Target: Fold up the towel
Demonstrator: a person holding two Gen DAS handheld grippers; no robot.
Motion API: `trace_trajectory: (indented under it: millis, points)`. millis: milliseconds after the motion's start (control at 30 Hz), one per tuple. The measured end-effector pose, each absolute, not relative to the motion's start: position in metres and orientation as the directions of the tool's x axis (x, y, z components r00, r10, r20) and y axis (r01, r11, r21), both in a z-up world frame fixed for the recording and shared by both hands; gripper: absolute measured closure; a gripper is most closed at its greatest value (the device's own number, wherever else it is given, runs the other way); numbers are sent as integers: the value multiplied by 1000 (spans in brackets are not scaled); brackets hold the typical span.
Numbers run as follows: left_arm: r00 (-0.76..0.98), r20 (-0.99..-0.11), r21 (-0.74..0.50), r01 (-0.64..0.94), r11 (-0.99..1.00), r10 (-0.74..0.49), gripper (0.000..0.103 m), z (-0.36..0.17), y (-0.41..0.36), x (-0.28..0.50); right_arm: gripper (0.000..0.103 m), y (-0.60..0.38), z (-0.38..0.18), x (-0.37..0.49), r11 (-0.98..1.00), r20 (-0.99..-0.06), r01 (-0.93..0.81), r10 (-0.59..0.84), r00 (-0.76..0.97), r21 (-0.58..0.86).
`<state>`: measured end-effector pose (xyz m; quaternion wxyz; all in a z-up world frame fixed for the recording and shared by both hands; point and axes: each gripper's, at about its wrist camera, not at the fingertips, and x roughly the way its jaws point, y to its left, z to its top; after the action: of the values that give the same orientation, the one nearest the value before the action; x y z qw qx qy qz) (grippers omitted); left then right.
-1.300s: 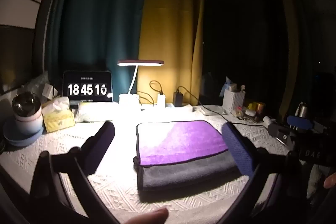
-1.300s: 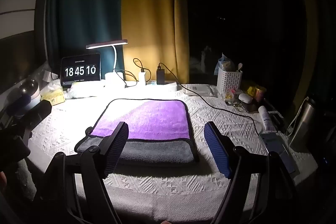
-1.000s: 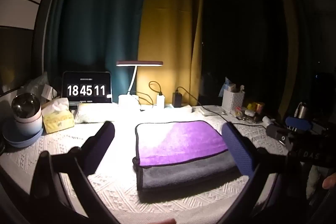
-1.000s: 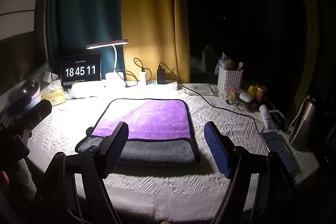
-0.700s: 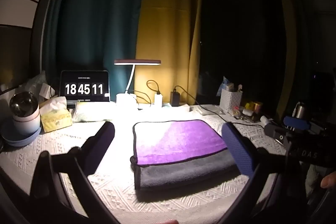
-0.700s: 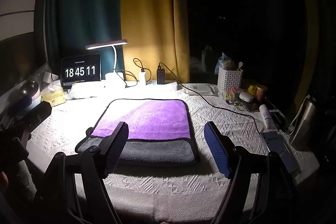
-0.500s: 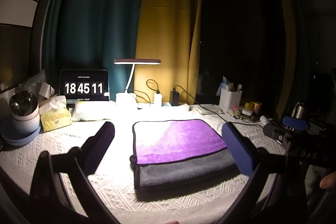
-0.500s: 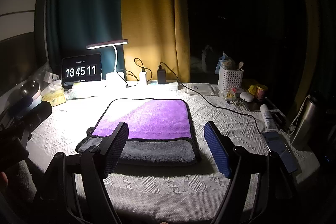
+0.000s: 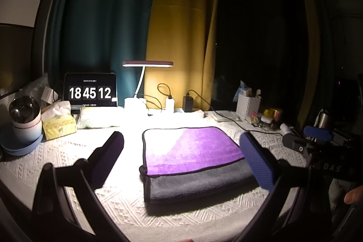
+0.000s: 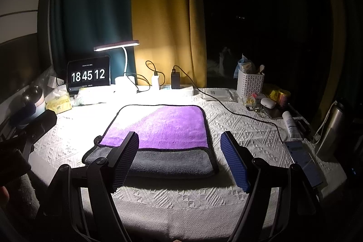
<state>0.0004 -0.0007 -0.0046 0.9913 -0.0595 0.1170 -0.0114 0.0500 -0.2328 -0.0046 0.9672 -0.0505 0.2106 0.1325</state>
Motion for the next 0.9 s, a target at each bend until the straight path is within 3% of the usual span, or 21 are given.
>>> trace_trajectory:
  millis: [900]
  points:
    - [971, -237, -126, 12, 992, -41, 1, -8, -2, 2, 26, -232, -10, 48, 959, -426, -280, 239, 873, -34]
